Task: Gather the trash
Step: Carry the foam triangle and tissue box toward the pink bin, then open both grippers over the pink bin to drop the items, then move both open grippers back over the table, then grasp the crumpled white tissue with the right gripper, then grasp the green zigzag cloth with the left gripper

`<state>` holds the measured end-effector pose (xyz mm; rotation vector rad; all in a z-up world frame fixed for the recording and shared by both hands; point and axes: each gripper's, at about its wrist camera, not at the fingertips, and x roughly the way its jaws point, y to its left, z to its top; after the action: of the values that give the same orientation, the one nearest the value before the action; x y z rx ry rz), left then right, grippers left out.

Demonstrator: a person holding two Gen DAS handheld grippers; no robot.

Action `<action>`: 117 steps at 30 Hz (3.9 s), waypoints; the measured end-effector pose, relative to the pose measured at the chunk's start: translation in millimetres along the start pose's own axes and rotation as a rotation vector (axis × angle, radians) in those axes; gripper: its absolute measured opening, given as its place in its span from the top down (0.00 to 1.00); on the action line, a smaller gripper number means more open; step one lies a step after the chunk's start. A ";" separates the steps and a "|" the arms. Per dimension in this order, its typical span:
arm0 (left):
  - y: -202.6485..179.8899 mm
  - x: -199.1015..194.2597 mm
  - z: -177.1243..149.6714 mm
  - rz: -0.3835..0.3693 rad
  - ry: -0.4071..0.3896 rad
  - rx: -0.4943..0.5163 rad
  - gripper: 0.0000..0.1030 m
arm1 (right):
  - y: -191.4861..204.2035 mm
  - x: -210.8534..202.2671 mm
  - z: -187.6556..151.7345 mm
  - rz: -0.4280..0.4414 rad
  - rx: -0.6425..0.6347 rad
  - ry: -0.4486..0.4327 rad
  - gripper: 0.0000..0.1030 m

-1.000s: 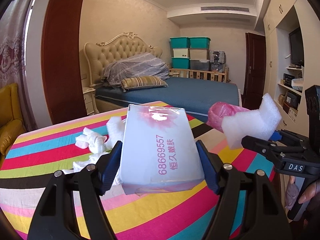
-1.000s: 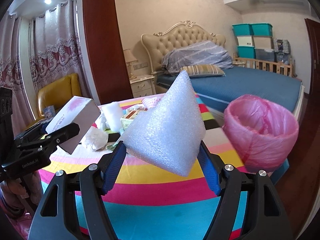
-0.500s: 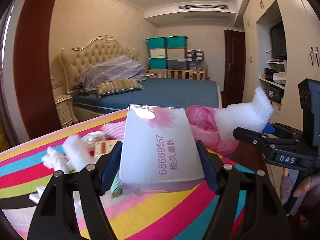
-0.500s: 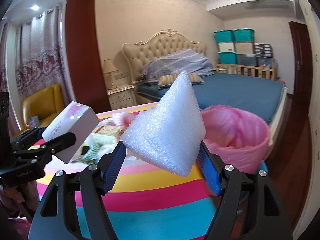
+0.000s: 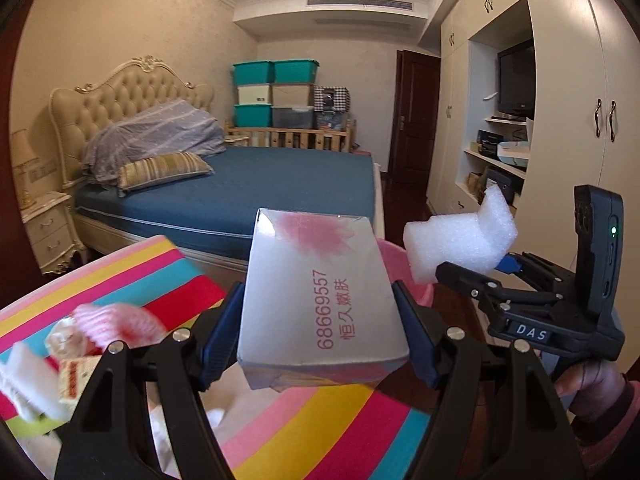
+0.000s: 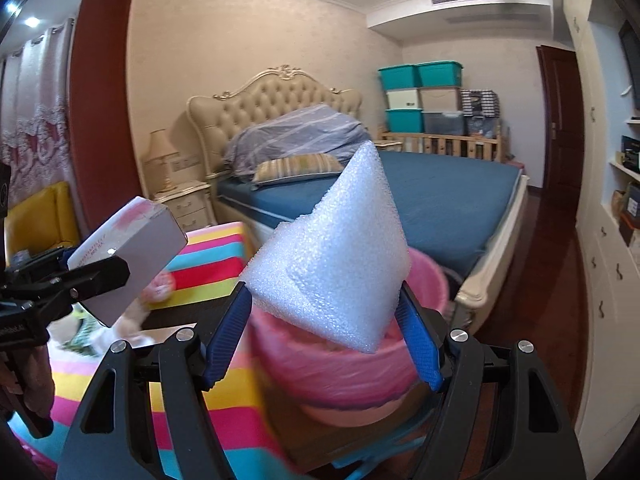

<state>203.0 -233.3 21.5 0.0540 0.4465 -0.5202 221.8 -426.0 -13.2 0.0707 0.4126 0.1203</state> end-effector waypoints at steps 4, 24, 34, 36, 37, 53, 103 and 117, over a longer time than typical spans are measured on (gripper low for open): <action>-8.7 29.4 13.8 -0.014 0.009 0.001 0.31 | -21.6 11.4 3.6 -0.018 -0.003 -0.009 0.33; 15.0 99.3 30.8 -0.027 0.068 -0.093 0.16 | -74.9 77.0 3.6 0.027 0.009 0.024 0.17; 39.3 26.7 6.1 0.098 0.055 -0.115 0.04 | -49.1 1.3 -18.4 0.048 0.062 -0.037 0.17; 40.5 11.7 -1.1 0.119 0.058 -0.107 0.04 | -37.8 -8.4 -22.5 0.039 0.052 -0.032 0.17; 40.9 4.5 -4.8 0.134 0.058 -0.101 0.04 | -30.5 -12.4 -24.8 0.032 0.049 -0.030 0.17; 80.6 -116.7 -91.0 0.281 0.092 -0.109 0.04 | 100.3 -7.3 -59.1 0.167 -0.044 0.107 0.17; 159.3 -184.1 -144.2 0.452 0.111 -0.267 0.05 | 230.8 48.3 -66.6 0.268 -0.090 0.304 0.80; 117.3 -76.7 -106.4 0.352 0.222 -0.191 0.18 | 181.5 10.7 -56.5 0.257 -0.063 0.203 0.80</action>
<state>158.9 -78.2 -49.2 0.0059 0.6864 -0.1231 190.2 -242.3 -52.2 0.0497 0.6009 0.3954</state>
